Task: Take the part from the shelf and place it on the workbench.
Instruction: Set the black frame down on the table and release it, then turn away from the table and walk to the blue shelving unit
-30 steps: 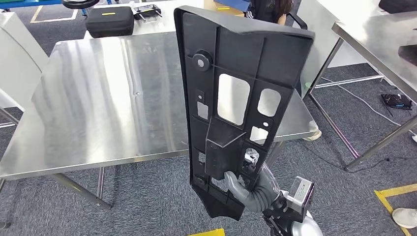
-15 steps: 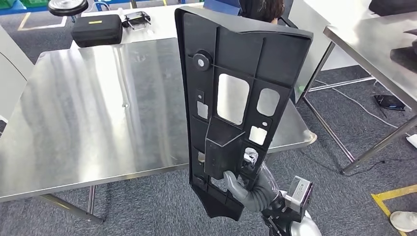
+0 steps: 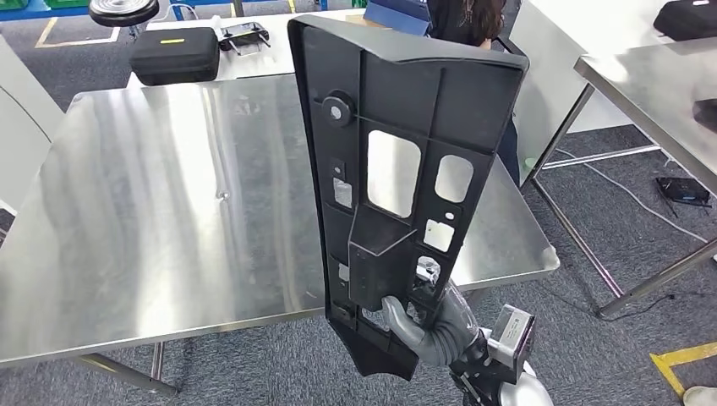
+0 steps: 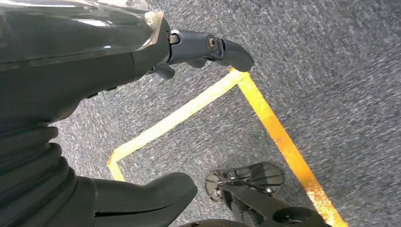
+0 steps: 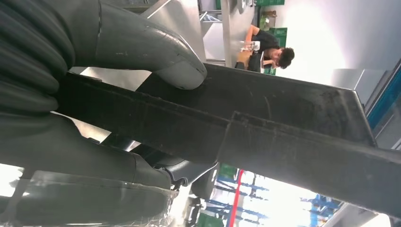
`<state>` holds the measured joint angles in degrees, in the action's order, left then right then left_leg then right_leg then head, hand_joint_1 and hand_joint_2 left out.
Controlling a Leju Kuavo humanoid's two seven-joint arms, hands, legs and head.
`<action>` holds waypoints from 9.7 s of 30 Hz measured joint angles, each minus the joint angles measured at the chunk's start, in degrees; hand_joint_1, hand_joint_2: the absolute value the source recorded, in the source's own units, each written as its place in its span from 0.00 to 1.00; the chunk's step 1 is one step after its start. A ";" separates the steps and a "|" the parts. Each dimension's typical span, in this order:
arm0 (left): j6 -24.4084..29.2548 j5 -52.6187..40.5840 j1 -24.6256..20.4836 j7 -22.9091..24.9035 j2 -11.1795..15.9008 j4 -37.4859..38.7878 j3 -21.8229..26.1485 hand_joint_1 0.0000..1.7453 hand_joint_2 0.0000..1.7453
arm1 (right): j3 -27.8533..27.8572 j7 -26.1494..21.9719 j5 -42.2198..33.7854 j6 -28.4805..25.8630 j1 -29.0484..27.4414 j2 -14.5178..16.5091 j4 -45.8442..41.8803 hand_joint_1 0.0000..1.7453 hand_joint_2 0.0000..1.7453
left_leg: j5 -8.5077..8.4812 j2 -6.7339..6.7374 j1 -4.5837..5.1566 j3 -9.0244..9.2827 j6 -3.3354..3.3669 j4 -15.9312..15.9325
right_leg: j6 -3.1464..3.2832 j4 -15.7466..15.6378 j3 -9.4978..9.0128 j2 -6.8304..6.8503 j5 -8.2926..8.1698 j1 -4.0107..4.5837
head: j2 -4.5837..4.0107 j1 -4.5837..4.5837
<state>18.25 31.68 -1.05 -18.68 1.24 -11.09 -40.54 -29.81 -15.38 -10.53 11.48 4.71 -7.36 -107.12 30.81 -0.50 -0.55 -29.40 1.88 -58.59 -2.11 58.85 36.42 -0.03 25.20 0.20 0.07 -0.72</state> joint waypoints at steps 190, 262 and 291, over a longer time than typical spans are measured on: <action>-1.82 9.72 -0.94 -0.01 0.38 -1.67 -1.09 0.00 0.00 | -18.36 2.37 -14.16 8.02 23.58 5.27 9.05 0.00 0.00 | -2.83 0.52 -0.54 -1.21 0.10 1.10 | -0.47 2.24 0.91 0.28 0.71 -1.10 | 0.01 0.54; 8.02 5.96 -1.01 3.90 3.02 -1.48 -6.67 0.00 0.00 | -0.13 16.51 -11.08 -19.73 -4.04 3.40 95.82 0.00 0.00 | -0.37 5.91 -0.06 1.16 -0.38 1.74 | -1.69 -1.18 -5.60 4.11 2.47 -0.72 | 0.01 0.15; -6.33 6.85 -1.26 6.36 3.20 -1.39 -9.45 0.00 0.00 | -4.07 17.83 -4.73 -20.55 -3.33 3.85 96.24 0.00 0.00 | -0.97 5.08 -0.92 -1.05 -0.27 0.03 | -1.80 2.99 -2.92 2.21 3.82 -1.18 | 0.01 -0.09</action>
<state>11.92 38.53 -2.31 -12.32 4.43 -12.48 -49.99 -33.88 2.45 -15.26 -9.08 1.38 -3.51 -10.88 29.84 4.58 -1.47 -30.45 1.61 -58.56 -3.90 61.84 33.50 2.18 29.02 -0.98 0.08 -0.81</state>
